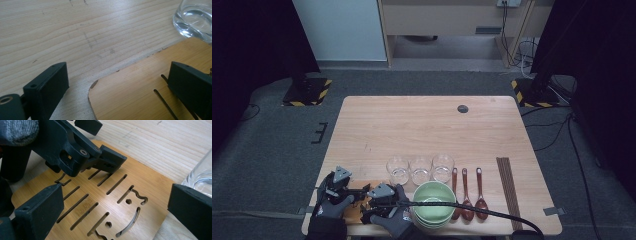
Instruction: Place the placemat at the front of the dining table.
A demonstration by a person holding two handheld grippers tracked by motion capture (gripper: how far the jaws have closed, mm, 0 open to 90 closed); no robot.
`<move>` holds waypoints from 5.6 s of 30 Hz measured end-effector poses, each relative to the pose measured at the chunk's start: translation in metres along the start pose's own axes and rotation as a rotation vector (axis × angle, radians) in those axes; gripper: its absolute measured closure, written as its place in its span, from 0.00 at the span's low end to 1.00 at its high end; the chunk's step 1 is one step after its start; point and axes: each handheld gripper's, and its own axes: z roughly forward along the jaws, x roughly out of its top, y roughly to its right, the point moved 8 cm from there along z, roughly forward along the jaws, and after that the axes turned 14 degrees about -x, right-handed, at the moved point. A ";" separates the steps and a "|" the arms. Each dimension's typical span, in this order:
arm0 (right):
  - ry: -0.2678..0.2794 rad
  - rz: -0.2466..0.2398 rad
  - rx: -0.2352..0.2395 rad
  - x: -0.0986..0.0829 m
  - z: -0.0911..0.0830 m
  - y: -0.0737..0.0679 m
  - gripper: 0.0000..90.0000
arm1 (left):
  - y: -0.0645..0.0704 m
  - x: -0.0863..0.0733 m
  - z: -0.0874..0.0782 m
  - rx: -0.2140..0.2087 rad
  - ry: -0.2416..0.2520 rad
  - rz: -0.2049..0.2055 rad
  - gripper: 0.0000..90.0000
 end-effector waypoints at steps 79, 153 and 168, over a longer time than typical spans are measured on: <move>-0.097 0.149 -0.102 -0.001 0.029 0.017 0.05 | -0.004 0.007 0.006 -0.060 0.039 -0.052 0.25; -0.052 0.127 -0.090 0.020 0.002 0.013 0.07 | 0.010 0.020 -0.025 0.023 0.129 -0.137 0.27; -0.020 0.119 -0.070 0.034 -0.011 0.014 0.07 | 0.016 0.031 -0.040 0.034 0.166 -0.127 0.27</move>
